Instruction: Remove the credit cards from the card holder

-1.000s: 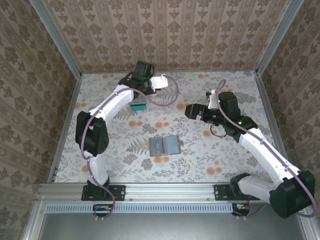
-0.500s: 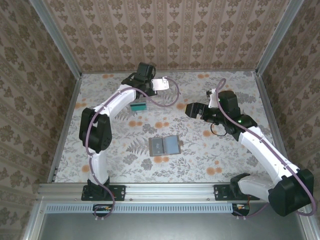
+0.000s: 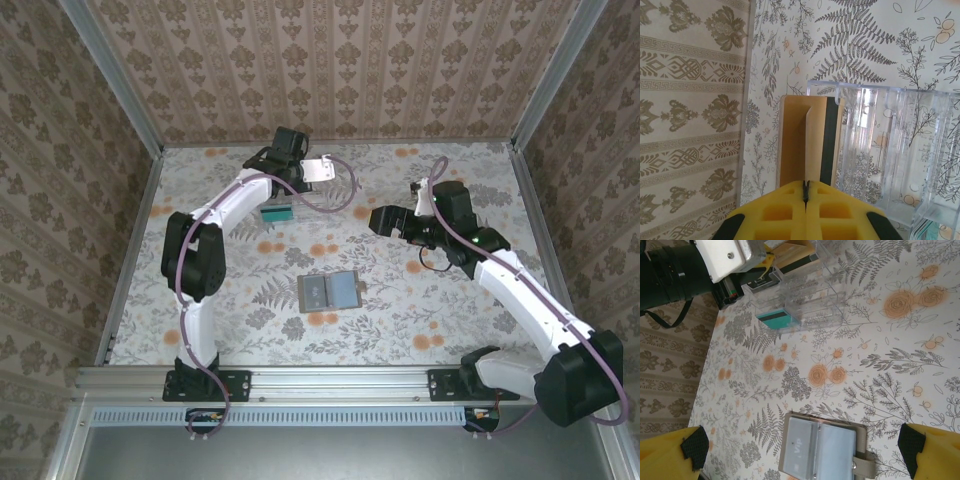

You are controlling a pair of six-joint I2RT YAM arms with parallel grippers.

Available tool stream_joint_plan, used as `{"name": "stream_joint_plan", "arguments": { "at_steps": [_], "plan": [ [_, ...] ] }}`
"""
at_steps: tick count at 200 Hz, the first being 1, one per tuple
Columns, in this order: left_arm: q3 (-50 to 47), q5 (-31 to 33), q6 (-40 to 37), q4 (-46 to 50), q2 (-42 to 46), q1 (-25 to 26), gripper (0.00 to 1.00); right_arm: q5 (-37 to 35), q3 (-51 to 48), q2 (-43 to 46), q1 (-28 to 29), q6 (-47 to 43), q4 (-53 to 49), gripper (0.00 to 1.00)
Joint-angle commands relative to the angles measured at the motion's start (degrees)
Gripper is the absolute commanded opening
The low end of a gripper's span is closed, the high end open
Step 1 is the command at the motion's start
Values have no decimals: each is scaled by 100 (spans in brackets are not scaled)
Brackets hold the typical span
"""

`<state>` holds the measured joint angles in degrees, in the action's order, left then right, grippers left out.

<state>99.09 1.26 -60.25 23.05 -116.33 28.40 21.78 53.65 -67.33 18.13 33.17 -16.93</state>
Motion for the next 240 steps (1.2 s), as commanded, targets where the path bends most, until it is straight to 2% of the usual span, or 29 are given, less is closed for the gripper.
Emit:
{"name": "stream_joint_plan", "arguments": {
  "at_steps": [1, 111, 125, 134, 172, 181, 240],
  "plan": [
    [132, -145, 4, -83, -187, -50, 0, 169, 190, -85, -38, 75, 49, 100],
    [287, -132, 215, -219, -459, 34, 0, 222, 12, -61, -42, 231, 196, 100],
    [287, -49, 251, -300, -507, 25, 7, 247, 10, -56, -42, 244, 211, 100],
    [285, 24, 259, -347, -527, 24, 17, 258, 6, -54, -39, 256, 208, 100],
    [263, 275, 318, -604, -548, -10, 25, 266, -52, 0, -40, 290, 227, 100],
    [249, 351, 335, -706, -548, -17, 30, 270, -70, 18, -44, 303, 241, 100],
    [290, 911, 404, -1193, -711, -43, 31, 372, -175, 62, -45, 434, 373, 100]
  ]
}}
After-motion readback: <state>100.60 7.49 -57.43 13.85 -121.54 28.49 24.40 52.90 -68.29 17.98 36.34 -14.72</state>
